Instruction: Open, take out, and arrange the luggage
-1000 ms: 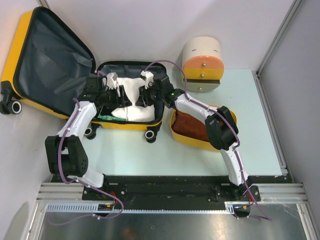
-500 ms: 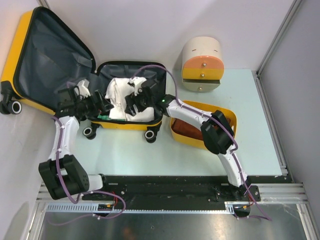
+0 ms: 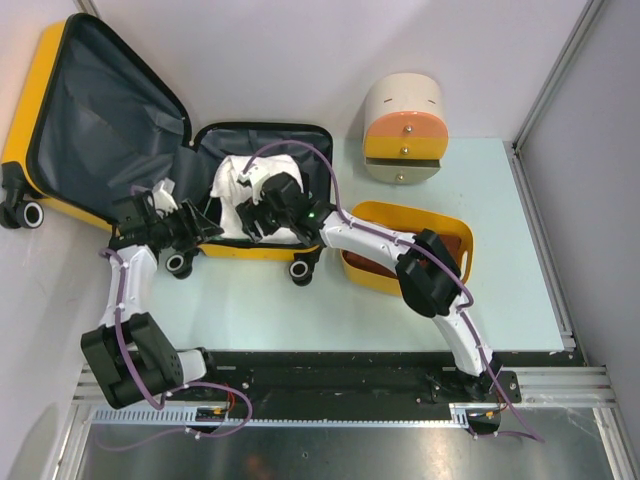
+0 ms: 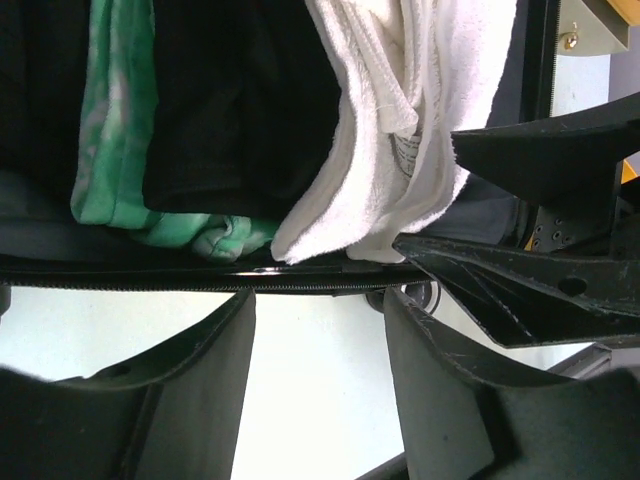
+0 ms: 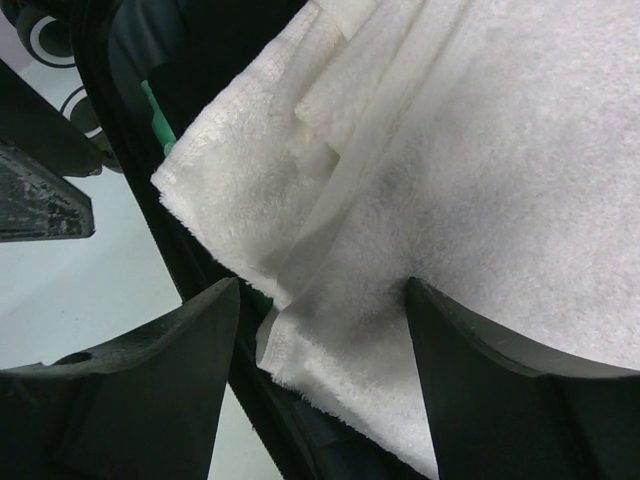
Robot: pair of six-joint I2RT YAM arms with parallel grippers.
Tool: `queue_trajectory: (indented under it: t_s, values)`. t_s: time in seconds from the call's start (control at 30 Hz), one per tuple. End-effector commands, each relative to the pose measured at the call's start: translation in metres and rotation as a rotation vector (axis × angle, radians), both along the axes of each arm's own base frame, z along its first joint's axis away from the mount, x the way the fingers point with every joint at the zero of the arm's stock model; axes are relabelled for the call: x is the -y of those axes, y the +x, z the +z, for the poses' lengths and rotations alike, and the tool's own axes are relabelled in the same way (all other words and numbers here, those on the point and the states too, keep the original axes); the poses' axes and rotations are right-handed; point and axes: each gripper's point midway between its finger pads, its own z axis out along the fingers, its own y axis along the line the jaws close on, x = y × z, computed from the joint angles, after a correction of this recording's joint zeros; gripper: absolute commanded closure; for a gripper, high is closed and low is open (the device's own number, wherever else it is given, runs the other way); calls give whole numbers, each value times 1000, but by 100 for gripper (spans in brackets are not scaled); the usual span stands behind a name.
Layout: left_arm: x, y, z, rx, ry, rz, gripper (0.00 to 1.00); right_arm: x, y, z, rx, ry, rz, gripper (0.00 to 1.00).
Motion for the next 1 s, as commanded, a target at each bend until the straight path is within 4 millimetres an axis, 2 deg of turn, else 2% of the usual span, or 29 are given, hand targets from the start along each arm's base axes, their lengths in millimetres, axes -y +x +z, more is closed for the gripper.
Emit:
queue_trajectory:
  t_s: [0.0, 0.1, 0.5, 0.73, 0.8, 0.83, 0.97]
  values:
    - [5, 7, -2, 11, -50, -31, 44, -10, -11, 35, -12, 85, 58, 27]
    - [8, 12, -7, -3, -60, -40, 45, -12, -16, 33, -41, 99, 90, 22]
    - [15, 34, -13, 14, -55, -72, 52, -10, -15, 29, -52, 101, 115, 21]
    - [18, 41, 2, 65, -28, -86, 56, -8, -12, 28, -54, 99, 112, 21]
    - [19, 41, 5, 76, -27, -95, 62, -8, -11, 28, -52, 99, 110, 21]
    - [20, 41, 5, 75, -33, -95, 70, -8, -11, 27, -56, 98, 108, 21]
    - [29, 38, 21, 93, -74, -104, 80, -9, -16, 30, -64, 110, 149, 20]
